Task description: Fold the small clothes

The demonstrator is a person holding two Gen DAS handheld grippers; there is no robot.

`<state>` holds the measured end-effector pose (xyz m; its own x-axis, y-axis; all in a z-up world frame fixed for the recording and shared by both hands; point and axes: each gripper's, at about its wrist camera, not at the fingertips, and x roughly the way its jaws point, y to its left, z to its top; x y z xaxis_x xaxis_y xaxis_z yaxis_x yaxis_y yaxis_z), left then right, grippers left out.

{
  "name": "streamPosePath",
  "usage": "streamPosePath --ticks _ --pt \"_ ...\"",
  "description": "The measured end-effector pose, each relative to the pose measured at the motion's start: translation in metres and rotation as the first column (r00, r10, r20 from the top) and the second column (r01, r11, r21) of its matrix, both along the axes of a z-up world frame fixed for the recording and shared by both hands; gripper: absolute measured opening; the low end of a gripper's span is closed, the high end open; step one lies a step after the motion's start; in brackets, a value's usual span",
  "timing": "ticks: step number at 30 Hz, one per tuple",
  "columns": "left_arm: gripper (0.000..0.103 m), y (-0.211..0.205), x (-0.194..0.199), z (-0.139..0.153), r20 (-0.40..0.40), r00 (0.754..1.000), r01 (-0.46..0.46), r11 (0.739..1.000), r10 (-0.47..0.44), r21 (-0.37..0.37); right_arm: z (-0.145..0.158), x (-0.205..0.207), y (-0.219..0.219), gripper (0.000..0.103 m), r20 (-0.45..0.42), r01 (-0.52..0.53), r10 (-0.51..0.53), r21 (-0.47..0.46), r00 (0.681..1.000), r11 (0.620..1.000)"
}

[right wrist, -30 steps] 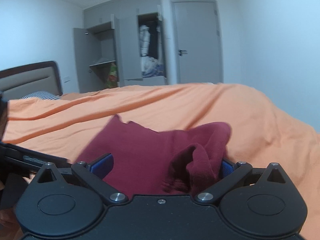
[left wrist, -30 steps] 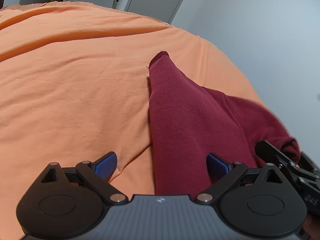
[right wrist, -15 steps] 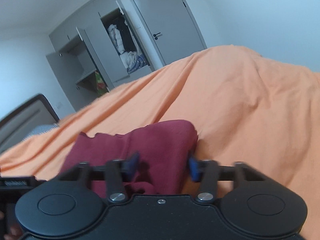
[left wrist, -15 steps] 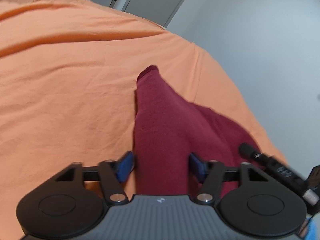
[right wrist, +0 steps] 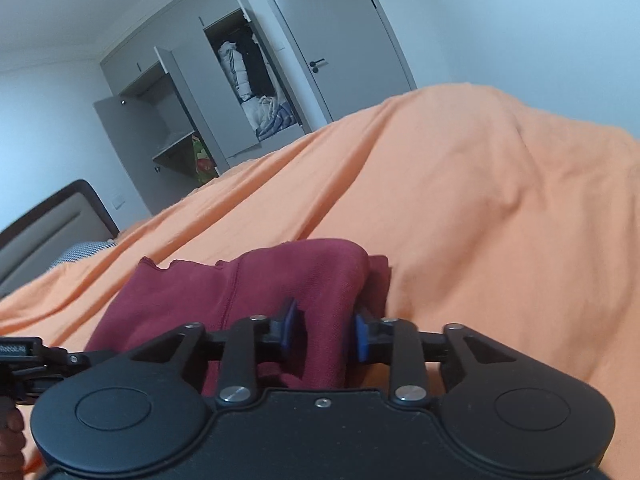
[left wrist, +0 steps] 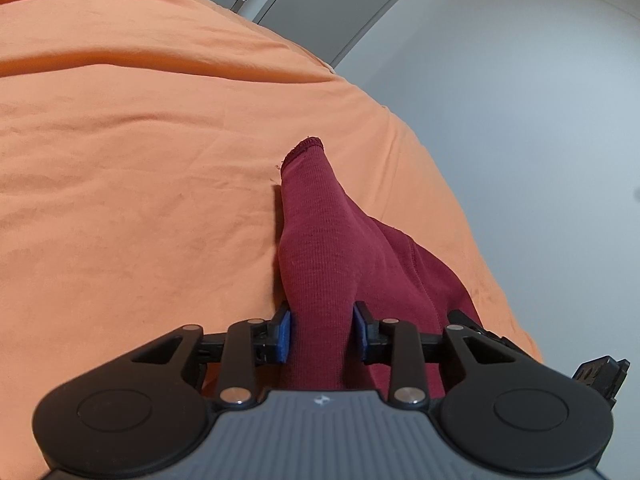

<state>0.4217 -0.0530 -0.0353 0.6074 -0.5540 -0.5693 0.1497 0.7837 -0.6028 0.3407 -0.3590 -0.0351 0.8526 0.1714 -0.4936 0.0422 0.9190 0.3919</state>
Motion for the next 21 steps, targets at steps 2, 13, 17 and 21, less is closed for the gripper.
streamPosePath --ticks 2,13,17,21 --pt "0.043 -0.001 -0.001 0.003 -0.005 1.000 -0.004 1.000 0.004 0.016 -0.001 -0.004 -0.001 0.049 -0.003 -0.007 0.007 0.017 1.000 1.000" --pt "0.069 -0.010 -0.004 0.011 0.013 1.000 0.010 0.992 -0.012 0.123 -0.004 -0.037 -0.004 0.071 -0.004 0.035 -0.035 0.072 0.999 0.997" --pt "0.089 -0.015 -0.008 0.009 0.021 0.999 0.027 0.989 -0.030 0.147 -0.008 -0.038 -0.002 0.071 -0.017 0.029 -0.028 0.090 0.999 0.996" --pt "0.100 -0.022 -0.014 0.006 0.027 0.998 0.054 0.980 -0.060 0.192 -0.009 -0.040 -0.001 0.072 -0.016 0.023 -0.021 0.110 1.000 0.994"
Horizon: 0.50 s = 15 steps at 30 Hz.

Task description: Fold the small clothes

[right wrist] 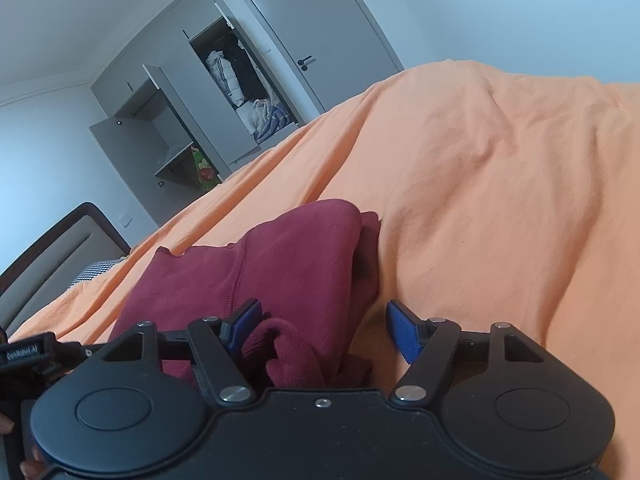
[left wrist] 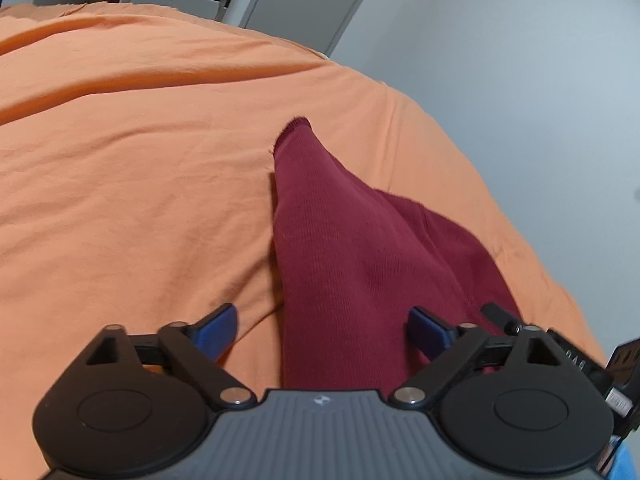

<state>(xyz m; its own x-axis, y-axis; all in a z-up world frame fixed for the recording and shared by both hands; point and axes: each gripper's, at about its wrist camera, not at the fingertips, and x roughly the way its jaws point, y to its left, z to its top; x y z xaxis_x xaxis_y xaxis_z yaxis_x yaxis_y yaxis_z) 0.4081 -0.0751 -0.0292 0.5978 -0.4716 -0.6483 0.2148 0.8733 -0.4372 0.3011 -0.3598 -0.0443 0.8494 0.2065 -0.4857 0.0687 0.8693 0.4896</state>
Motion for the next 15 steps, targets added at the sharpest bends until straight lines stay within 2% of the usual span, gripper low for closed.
streamPosePath --ticks 6,8,11,13,15 --pt "0.101 -0.004 -0.004 -0.001 0.004 1.000 0.007 1.000 -0.007 0.006 0.001 0.001 0.003 0.071 -0.011 -0.014 0.014 0.031 1.000 0.999" --pt "0.094 -0.001 -0.004 0.000 0.000 1.000 -0.002 1.000 0.002 -0.006 0.001 0.001 0.001 0.065 -0.014 -0.004 0.004 0.052 1.000 0.999" --pt "0.074 0.009 -0.001 0.000 -0.023 1.000 -0.017 0.998 0.016 -0.054 0.001 0.001 -0.001 0.055 -0.022 0.012 -0.010 0.087 1.000 0.996" --pt "0.053 0.014 0.002 -0.001 -0.054 0.999 -0.011 0.993 0.005 -0.115 0.000 0.001 -0.001 0.051 -0.029 0.026 -0.024 0.085 0.999 0.996" --pt "0.050 0.016 0.003 -0.001 -0.076 0.997 -0.017 0.990 0.007 -0.142 0.001 0.000 0.001 0.044 -0.030 0.033 -0.030 0.086 0.999 0.996"
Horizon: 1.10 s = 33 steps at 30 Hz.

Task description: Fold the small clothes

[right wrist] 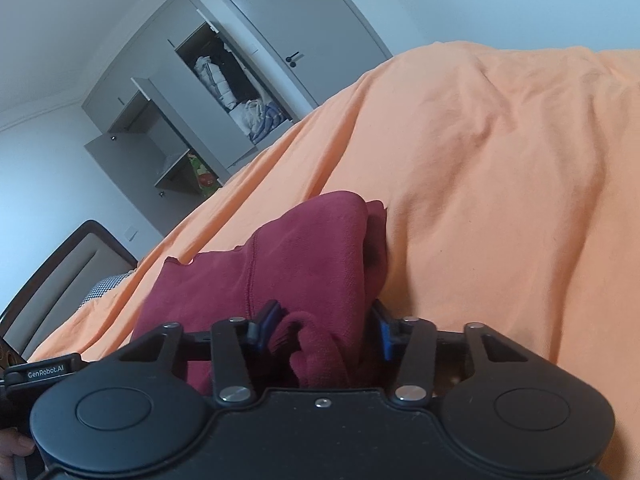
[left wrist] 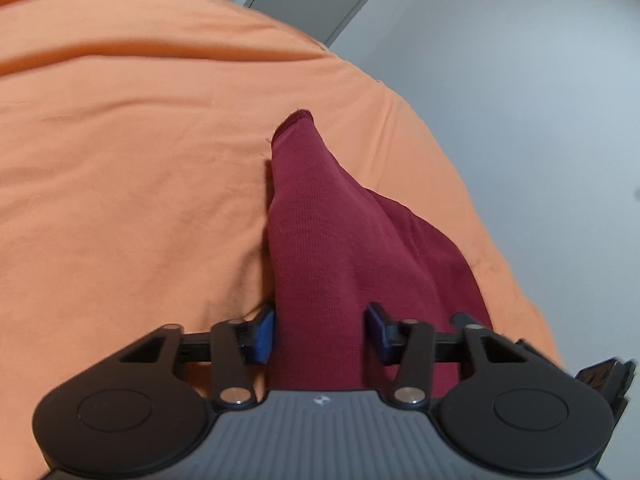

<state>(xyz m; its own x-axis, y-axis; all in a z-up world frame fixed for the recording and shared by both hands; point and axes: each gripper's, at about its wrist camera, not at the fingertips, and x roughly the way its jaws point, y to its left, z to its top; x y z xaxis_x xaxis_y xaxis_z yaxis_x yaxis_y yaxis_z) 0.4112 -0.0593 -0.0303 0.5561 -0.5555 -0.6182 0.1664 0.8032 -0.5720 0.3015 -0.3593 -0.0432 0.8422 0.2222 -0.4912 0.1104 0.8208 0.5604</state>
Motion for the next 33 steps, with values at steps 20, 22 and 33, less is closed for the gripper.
streamPosePath --ticks 20,22,33 --pt "0.030 0.001 -0.026 0.065 0.176 0.983 0.037 0.991 -0.060 0.128 0.055 -0.009 0.043 0.021 0.110 -0.079 0.095 -0.139 0.989 0.987" --pt "0.030 0.012 -0.029 0.073 0.203 0.978 0.013 0.991 -0.040 0.135 0.062 -0.001 0.052 0.021 0.125 -0.094 0.113 -0.144 0.986 0.985" --pt "0.030 0.113 -0.029 0.087 0.258 0.947 -0.229 0.965 0.190 0.128 0.070 0.066 0.144 0.021 0.177 -0.267 0.292 -0.154 0.940 0.951"
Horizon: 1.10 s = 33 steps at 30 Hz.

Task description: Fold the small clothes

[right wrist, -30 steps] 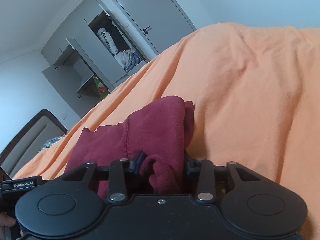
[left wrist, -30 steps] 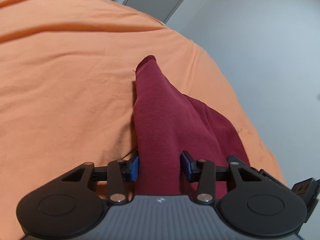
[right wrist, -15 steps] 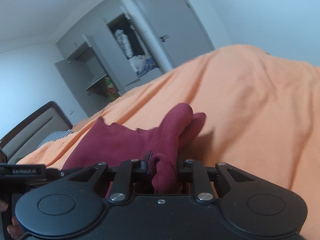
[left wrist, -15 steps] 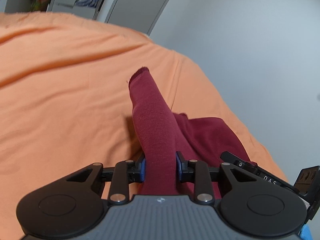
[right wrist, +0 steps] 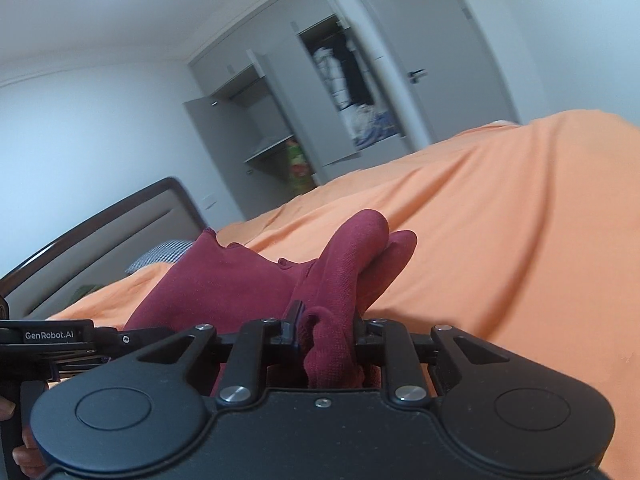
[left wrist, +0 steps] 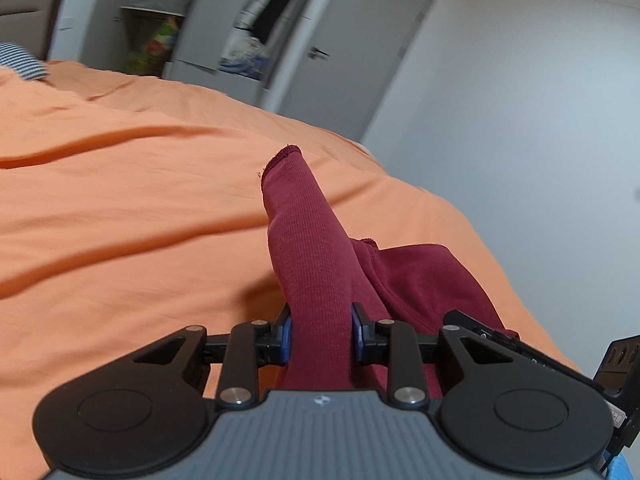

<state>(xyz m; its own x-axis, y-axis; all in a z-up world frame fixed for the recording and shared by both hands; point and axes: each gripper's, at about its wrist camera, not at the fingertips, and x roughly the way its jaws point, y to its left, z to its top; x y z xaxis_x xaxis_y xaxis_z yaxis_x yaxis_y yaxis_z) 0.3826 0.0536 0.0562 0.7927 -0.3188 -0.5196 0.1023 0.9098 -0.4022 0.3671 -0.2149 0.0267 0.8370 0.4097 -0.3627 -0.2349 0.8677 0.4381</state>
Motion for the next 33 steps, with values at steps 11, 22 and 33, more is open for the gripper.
streamPosePath --ticks 11,22,33 --pt "0.040 0.042 0.004 -0.060 -0.166 0.978 -0.134 0.990 0.125 -0.047 -0.030 0.015 0.028 0.040 -0.094 -0.014 0.006 -0.092 0.996 0.996" --pt "0.094 0.023 -0.031 -0.041 -0.123 0.975 -0.178 0.982 0.185 0.061 -0.007 -0.025 0.037 0.092 0.009 0.019 -0.017 -0.201 1.000 0.980" --pt "0.103 0.000 -0.129 -0.005 0.112 0.969 -0.240 0.947 0.220 0.215 0.018 -0.119 0.046 0.102 0.160 0.064 -0.028 -0.225 0.987 0.972"
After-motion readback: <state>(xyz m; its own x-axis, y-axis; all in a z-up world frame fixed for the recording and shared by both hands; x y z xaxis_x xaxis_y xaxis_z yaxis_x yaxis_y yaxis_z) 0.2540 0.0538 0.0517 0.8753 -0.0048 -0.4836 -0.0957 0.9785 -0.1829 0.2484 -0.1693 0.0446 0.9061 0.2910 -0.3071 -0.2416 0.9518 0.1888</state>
